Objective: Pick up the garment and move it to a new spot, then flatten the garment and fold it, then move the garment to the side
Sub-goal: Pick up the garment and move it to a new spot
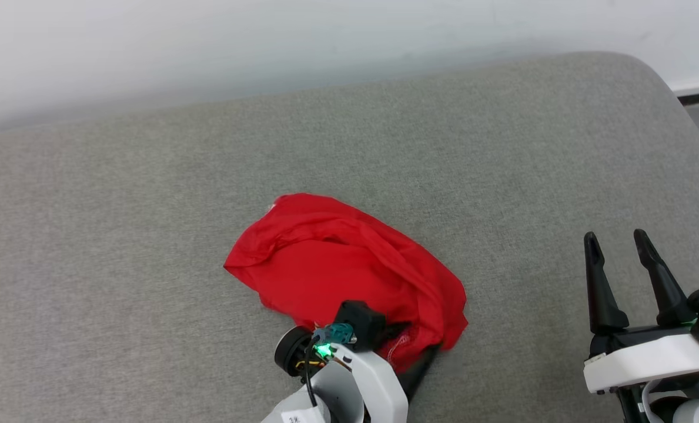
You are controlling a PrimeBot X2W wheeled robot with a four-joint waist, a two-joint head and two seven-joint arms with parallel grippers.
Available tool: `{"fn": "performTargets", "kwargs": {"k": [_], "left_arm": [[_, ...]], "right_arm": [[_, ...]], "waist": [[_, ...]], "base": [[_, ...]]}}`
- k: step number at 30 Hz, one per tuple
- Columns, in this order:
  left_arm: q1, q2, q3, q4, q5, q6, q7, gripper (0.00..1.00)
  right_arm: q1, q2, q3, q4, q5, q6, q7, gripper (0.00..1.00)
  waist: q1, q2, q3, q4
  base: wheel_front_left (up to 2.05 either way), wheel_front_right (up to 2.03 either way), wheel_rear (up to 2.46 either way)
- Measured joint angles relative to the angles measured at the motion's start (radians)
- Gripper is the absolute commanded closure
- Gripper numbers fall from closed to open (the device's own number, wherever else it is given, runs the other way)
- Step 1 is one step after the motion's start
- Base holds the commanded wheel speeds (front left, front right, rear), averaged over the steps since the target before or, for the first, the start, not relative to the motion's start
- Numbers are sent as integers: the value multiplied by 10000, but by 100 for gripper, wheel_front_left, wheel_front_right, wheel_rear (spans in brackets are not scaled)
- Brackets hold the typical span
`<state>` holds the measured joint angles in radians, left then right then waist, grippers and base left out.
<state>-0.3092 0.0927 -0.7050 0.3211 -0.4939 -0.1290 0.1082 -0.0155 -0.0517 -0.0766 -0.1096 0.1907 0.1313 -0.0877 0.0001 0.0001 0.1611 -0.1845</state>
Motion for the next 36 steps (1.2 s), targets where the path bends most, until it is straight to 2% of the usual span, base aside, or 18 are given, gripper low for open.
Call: {"fn": "performTargets", "kwargs": {"k": [8, 17, 25, 31, 36], "left_arm": [[295, 67, 357, -562, 470, 569, -1871, 0], [851, 407, 1582, -1101, 408, 1751, -3156, 0], [1541, 1315, 3010, -1657, 318, 2648, -3542, 0], [2181, 2130, 3714, -2065, 217, 2897, -3574, 0], [2577, 2483, 3866, -2548, 134, 2970, -3358, 0]], "right_arm": [[270, -2, -63, -125, -328, 0, 305, 0], [833, 2, -23, -336, -405, 0, 715, 0], [1229, 2, -15, -422, -351, 0, 821, 0], [1445, 2, 65, -439, -301, 0, 920, 0], [1583, 0, 71, -472, -303, 0, 1045, 0]], "waist": [[-1, 0, -753, 550], [-1, 0, -1522, 1432], [-1, 0, -1916, 2011], [-1, 0, -2153, 2184], [-2, 0, -2272, 2210]], "base": [[0, 0, 0], [0, 0, 0], [0, 0, 0], [0, 0, 0], [0, 0, 0]]}}
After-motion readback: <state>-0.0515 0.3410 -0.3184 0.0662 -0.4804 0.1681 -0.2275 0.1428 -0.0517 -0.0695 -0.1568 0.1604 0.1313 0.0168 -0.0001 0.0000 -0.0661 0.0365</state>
